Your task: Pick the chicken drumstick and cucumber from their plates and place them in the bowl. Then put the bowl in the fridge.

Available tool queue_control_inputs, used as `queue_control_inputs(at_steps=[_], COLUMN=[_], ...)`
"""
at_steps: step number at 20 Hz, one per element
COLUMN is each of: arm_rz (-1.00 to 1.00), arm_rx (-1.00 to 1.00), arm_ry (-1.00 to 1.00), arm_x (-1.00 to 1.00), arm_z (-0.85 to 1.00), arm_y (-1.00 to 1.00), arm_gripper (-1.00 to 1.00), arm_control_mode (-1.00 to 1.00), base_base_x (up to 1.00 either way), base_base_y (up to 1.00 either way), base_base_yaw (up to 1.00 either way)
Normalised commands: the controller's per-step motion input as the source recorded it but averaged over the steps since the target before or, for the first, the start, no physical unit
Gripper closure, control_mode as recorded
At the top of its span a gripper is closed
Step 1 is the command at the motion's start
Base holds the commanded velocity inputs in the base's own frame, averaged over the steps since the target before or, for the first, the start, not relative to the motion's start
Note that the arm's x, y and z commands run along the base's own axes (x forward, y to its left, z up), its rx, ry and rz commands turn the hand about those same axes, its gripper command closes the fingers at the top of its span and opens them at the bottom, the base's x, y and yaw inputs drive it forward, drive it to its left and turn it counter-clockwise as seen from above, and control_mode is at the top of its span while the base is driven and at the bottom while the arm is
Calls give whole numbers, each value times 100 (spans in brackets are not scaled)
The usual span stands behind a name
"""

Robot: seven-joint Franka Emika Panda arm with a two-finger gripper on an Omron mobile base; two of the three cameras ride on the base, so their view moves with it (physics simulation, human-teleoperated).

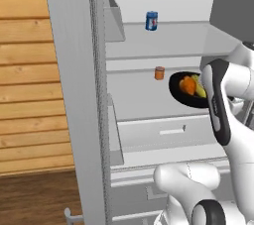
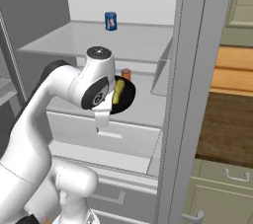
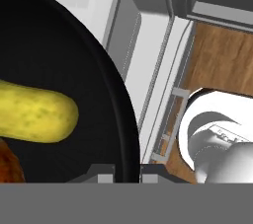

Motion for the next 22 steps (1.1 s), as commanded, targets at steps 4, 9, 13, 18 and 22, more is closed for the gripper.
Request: queue_control_inputs(at_steps=[4,9,13,18,22], arm_rz=[17,10,0,0,0], arm_rx=[2,0,0,0,0], arm_ry=[-6,-1,0,1,3], arm_x=[51,70,69,63,64], arm_z=[-28,-41,-50,-47,-36], arm_y=[-35,-17,0,0,0], arm_gripper=[100,100,100,100,100], arm_control_mode=[-100,-100,-100,-100,-100], base_base_x=[0,0,0,0,0], base_base_y=[0,0,0,0,0], base_base_yaw=[0,0,0,0,0])
